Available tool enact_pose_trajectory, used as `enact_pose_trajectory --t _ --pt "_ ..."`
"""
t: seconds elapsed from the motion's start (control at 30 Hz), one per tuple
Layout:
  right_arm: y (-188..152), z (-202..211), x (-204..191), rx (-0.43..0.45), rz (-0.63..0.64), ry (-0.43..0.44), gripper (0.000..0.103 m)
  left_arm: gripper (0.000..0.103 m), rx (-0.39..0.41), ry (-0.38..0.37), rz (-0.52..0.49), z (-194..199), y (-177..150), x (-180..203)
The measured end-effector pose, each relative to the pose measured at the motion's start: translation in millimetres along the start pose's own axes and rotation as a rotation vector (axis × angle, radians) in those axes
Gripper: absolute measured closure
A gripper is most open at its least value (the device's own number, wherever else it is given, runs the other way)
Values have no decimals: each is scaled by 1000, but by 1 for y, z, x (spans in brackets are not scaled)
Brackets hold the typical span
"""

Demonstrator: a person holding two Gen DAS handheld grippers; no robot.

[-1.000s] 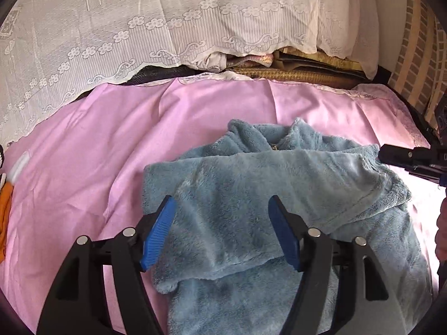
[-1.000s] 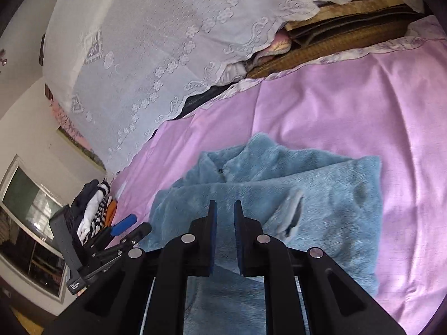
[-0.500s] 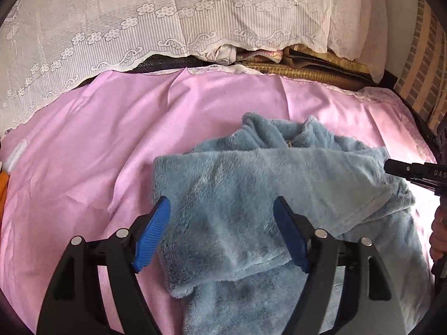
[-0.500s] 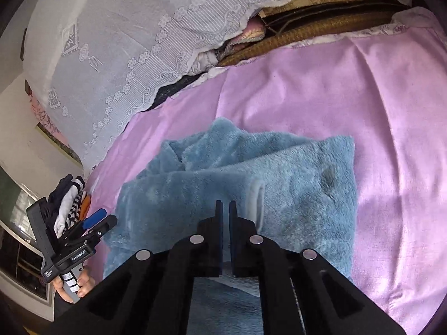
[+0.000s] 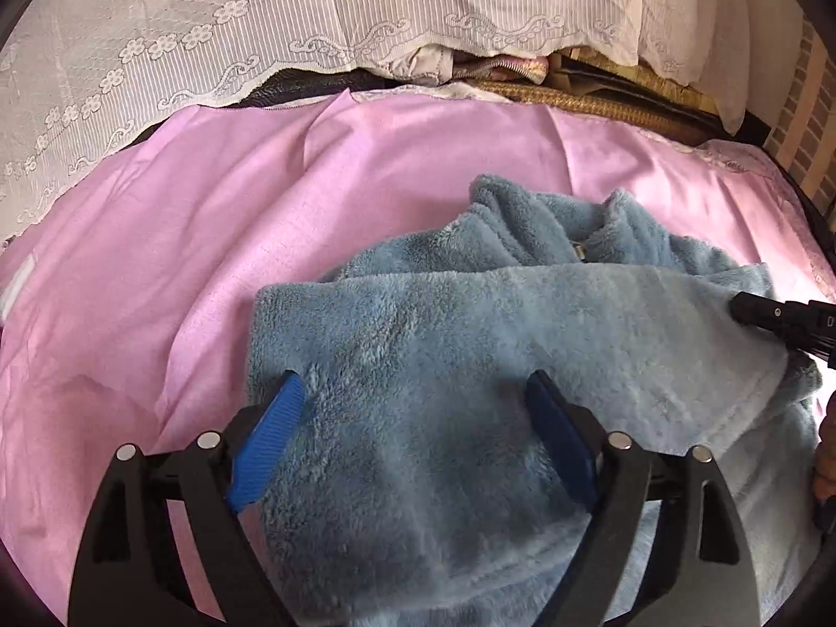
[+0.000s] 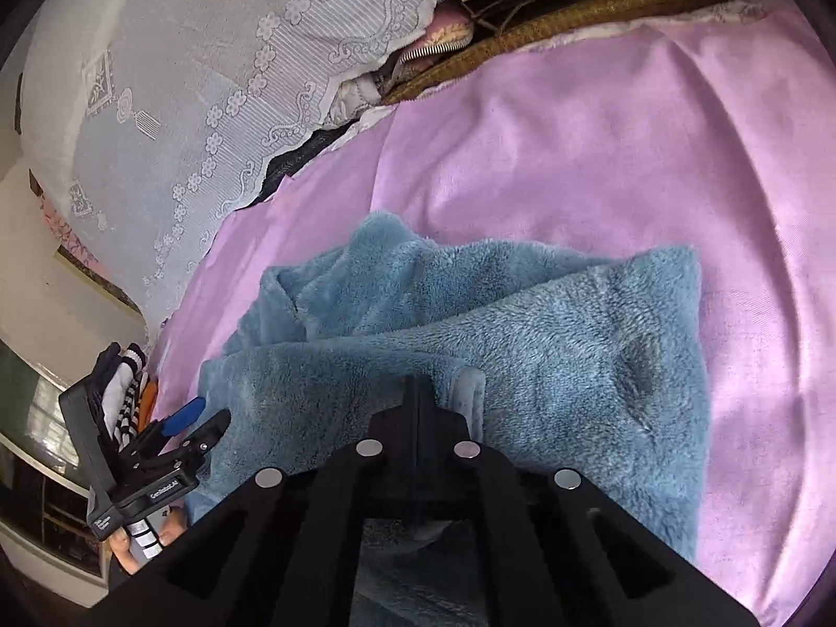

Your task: Fold small clothes

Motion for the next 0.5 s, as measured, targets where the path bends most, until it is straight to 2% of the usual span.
enact_pose_trajectory --t 0.13,0.17,0.2,0.23,0.3,0.37,0.43,0.5 --pt "-19 20 -20 -11 51 46 96 19 59 -60 -30 32 -7 14" --pt "-26 19 -22 -27 68 33 93 19 55 -56 -50 32 -8 18" --pt "-31 15 -22 -40 79 7 85 18 39 -36 -68 29 -11 21" --pt "-36 10 -17 -50 75 -22 83 18 10 -14 -76 22 -15 22" --pt "-43 4 -2 -71 45 -34 93 16 -54 -18 -51 6 -29 19" --pt "-43 13 3 -57 19 -36 98 16 -42 -12 -34 14 -31 16" --pt "-45 35 -3 -14 21 -19 90 17 -16 -25 -17 33 -35 14" --pt "-51 60 -9 21 52 -10 78 17 7 -53 2 50 -42 12"
Point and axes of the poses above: each gripper's, at about its wrist camera, not at the fingertips, and z roughly against the way its jaws point, x to its right, y to its top, the point moved 7 cm from there along -z, roughly the way its jaws point, and after that the axes turned 11 degrees about -z, right-handed, at the moved point
